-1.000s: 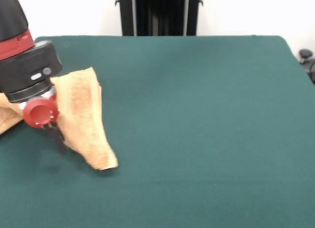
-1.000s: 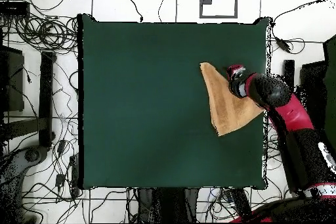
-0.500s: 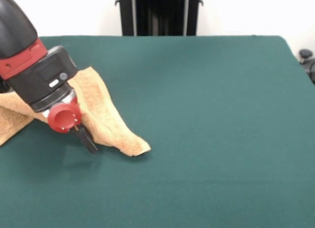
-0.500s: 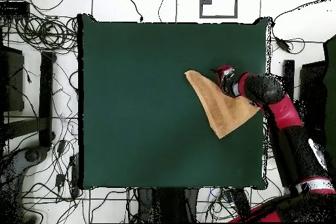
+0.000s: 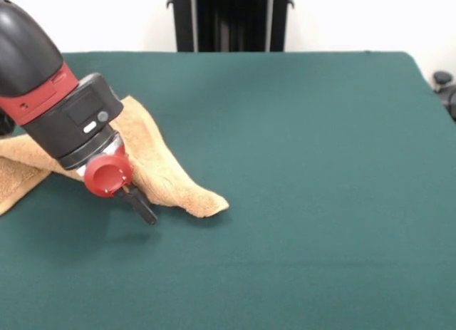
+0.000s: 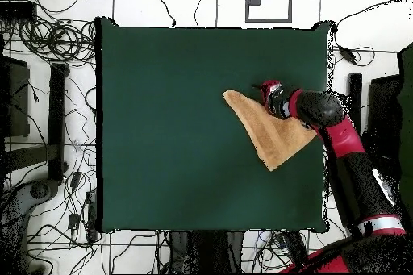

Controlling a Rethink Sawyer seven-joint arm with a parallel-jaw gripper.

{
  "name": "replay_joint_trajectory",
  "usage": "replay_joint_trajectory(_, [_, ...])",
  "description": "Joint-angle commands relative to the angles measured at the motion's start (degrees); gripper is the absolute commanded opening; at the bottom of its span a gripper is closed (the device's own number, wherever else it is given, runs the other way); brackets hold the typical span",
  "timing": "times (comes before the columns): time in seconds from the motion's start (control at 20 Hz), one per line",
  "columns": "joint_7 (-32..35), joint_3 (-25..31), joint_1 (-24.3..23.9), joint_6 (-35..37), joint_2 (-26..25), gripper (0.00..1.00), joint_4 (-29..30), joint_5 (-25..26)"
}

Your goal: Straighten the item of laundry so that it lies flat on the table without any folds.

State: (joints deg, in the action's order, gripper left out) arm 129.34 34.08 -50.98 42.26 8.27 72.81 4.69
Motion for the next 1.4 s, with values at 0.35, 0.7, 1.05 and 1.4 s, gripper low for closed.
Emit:
replay_joint_trajectory(0.35, [-6.70,0.54,4.38,17.13,-3.71,1.00,2.56,-0.67])
replay_joint_trajectory(0.7, [-4.59,-2.76,6.79,23.23,-2.16,1.00,0.12,1.38])
replay_joint_trajectory(1.05, [-2.75,-5.48,7.74,29.85,-2.05,1.00,-2.44,1.50])
replay_joint_trajectory(1.4, [-3.12,-5.95,7.43,29.50,-2.73,1.00,-2.24,1.61])
